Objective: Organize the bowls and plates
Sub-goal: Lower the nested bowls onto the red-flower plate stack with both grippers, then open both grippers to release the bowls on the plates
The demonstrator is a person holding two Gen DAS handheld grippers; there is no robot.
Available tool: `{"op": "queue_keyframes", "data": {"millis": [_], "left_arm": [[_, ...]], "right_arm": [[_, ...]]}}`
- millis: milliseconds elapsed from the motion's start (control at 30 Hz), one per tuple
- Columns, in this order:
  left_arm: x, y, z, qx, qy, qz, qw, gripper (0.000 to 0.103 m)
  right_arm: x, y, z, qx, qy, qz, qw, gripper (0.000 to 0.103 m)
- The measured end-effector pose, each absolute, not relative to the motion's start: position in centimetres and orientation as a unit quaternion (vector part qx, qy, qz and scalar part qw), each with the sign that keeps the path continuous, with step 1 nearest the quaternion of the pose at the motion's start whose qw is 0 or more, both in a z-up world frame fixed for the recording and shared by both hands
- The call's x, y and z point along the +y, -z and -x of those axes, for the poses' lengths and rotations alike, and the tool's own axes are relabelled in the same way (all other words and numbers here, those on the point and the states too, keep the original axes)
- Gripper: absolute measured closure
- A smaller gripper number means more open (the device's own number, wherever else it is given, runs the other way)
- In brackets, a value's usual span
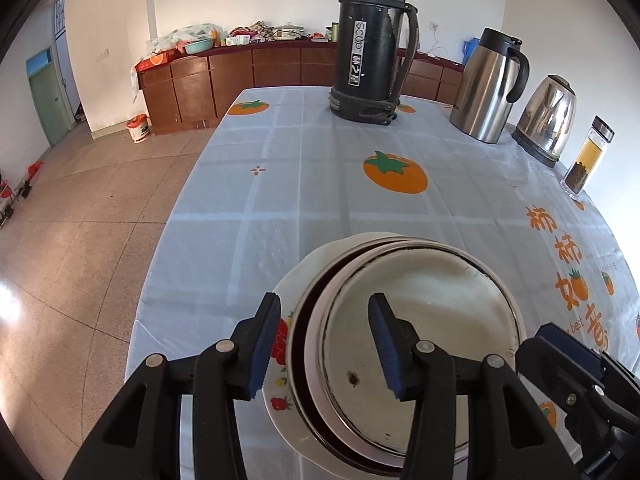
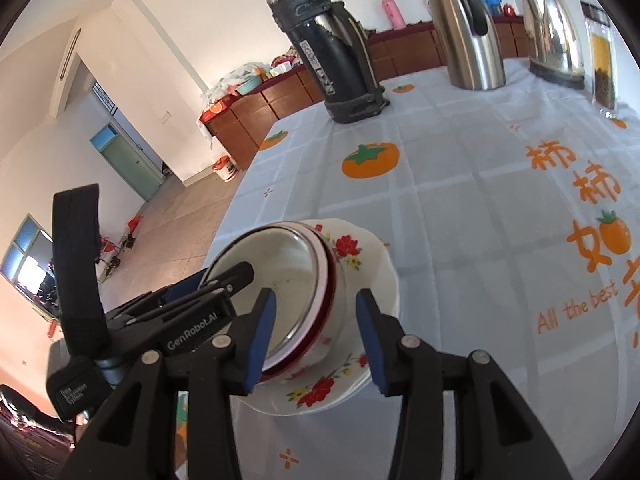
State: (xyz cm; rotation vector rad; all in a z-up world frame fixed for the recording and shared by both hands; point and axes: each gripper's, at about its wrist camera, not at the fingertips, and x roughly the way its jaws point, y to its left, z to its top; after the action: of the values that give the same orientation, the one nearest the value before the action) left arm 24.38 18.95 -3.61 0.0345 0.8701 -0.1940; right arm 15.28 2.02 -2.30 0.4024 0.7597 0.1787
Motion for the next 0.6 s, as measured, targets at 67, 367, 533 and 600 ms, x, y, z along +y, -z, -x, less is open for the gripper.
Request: {"op": "queue_keyframes", "data": {"millis": [67, 367, 533, 600], "left_arm": [[18.8, 3.5, -23.9, 0.415, 0.099, -0.019, 0.904, 0.054], [19.1, 3.7, -22.0, 0.402, 0.097, -0.007, 0.91, 0.052], [18.4, 4.1, -22.0, 0.4, 0.074, -0.034, 0.913, 0.051], [18.3, 4.2, -22.0, 0.4, 0.072, -0.038, 0.913, 0.05]], "right_arm": [[2.0, 2.4, -15.0, 0.361, -0.079, -0.185, 0.911, 0.06], [1.4, 2.9, -14.3, 0.346, -0.085, -0.201, 0.912, 0.046], [1.5, 2.8, -13.7, 0.331, -0.081, -0.197, 0.92, 0.028], [1.5, 3.0, -13.6, 0.331, -0.082, -0.198, 0.919, 0.026]]}}
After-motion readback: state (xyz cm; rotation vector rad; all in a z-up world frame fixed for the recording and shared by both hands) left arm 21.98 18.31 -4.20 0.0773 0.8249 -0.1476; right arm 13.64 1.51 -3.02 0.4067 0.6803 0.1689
